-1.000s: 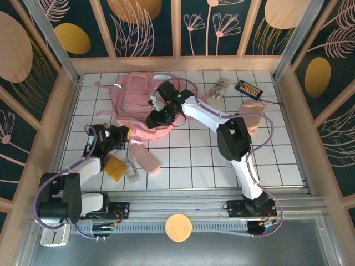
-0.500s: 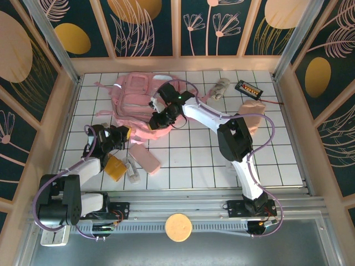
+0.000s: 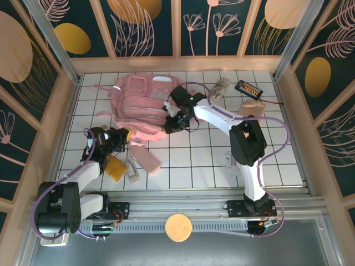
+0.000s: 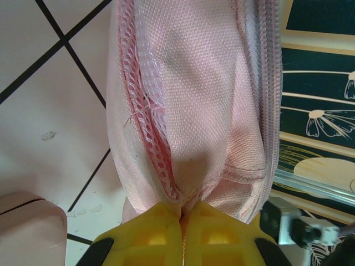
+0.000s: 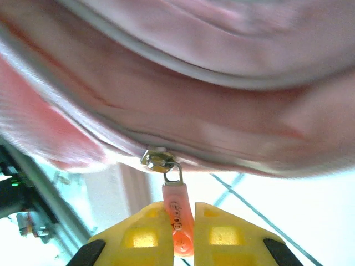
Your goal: Pack the student bag
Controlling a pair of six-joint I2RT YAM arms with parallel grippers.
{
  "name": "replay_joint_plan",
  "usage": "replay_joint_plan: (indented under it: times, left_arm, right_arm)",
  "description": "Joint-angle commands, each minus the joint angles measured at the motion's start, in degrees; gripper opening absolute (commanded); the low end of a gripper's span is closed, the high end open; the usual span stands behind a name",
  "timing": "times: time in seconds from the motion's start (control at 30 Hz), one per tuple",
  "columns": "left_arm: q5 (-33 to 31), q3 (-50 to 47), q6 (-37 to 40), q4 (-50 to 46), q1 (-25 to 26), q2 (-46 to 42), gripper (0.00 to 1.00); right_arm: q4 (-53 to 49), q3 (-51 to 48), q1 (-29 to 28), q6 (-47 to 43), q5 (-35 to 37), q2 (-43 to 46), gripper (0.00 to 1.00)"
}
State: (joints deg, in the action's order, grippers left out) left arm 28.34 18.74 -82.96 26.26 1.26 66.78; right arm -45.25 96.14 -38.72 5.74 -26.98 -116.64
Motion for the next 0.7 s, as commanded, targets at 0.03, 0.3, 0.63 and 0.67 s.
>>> replay_joint_plan:
  times: [0.03, 0.3, 0.63, 0.67]
  left_arm:
    - [-2.2, 0.3, 0.3, 1.4, -2.6, -0.9, 0.00]
    - [-1.6, 0.2, 0.6, 0.2, -3.3, -1.2, 0.00]
    - [-0.8, -5.1, 0.4, -2.8, -3.3, -5.5, 0.00]
    - [-0.7, -5.7, 0.3, -3.0, -3.4, -6.0, 0.00]
  right_arm:
    - [-5.5, -3.9, 4.2, -4.3, 10.7, 2.1, 0.00]
    - [-1.1, -2.1, 12.8, -6.5, 30.1, -3.1, 0.00]
    - [7.5, 15.4, 19.5, -9.3, 38.8, -14.9, 0.00]
    - [7.4, 17.9, 19.7, -9.3, 37.7, -16.5, 0.00]
